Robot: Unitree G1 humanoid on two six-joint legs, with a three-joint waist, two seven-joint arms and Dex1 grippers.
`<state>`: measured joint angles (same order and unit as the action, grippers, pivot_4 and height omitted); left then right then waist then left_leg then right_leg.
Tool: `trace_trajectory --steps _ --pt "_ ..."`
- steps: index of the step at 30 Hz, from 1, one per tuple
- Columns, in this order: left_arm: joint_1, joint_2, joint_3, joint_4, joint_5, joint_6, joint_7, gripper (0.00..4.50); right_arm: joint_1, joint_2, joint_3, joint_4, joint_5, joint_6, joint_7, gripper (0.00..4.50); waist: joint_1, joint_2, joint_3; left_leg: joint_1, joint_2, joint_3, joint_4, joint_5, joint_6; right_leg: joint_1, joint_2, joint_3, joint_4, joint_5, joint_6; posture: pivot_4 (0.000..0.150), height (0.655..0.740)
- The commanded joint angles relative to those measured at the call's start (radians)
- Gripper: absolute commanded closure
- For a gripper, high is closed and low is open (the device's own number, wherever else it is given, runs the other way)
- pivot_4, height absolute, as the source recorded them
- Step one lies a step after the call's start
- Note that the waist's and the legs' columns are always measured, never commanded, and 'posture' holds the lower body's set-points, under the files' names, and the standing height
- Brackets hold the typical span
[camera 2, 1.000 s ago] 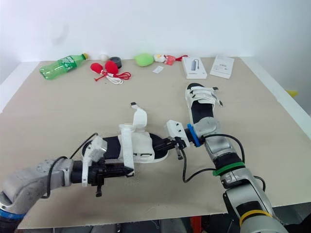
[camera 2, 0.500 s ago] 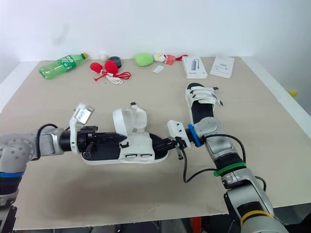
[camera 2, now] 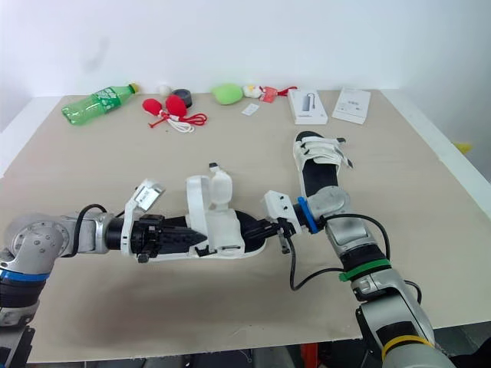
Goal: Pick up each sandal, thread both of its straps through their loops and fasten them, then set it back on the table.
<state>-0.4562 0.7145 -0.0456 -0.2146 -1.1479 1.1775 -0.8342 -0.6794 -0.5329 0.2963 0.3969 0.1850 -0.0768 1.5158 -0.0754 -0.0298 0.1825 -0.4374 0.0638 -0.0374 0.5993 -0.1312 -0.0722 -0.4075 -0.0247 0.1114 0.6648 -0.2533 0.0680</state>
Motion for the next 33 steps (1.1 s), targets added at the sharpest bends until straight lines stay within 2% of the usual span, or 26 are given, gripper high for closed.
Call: trace_trajectory --steps 1,9,15,25,33 --pt "-0.004 -0.008 -0.017 -0.021 0.038 -0.002 -0.01 4.39 0.007 -0.014 -0.007 -0.013 -0.011 0.003 0.0 4.5 0.0 0.0 0.0 0.0 0.0 0.0 0.0 0.0 0.0 0.0 0.0 0.0 0.0 0.0 0.0 0.15 0.74" --pt "-0.046 -0.046 -0.048 0.01 0.169 -0.082 -0.037 4.39 0.005 -0.008 -0.002 -0.011 -0.012 0.003 -0.001 4.5 0.0 0.0 0.0 0.0 0.0 0.0 0.0 0.0 0.0 0.0 0.0 0.0 0.0 0.0 0.0 0.15 0.74" --pt "-0.077 -0.075 -0.044 0.026 0.212 -0.091 -0.051 4.39 0.008 -0.006 -0.002 -0.009 -0.011 0.0 -0.003 4.5 0.0 0.0 0.0 0.0 0.0 0.0 0.0 0.0 0.0 0.0 0.0 0.0 0.0 0.0 0.0 0.15 0.74" --pt "-0.053 -0.049 -0.022 -0.031 0.167 -0.032 -0.096 4.39 0.02 -0.015 -0.004 -0.026 -0.009 0.009 -0.005 4.5 0.0 0.0 0.0 0.0 0.0 0.0 0.0 0.0 0.0 0.0 0.0 0.0 0.0 0.0 0.0 0.15 0.74" --pt "-0.056 -0.029 0.047 -0.027 0.083 0.06 -0.11 4.39 0.025 -0.017 -0.003 -0.028 -0.009 0.007 -0.004 4.5 0.0 0.0 0.0 0.0 0.0 0.0 0.0 0.0 0.0 0.0 0.0 0.0 0.0 0.0 0.0 0.15 0.74"
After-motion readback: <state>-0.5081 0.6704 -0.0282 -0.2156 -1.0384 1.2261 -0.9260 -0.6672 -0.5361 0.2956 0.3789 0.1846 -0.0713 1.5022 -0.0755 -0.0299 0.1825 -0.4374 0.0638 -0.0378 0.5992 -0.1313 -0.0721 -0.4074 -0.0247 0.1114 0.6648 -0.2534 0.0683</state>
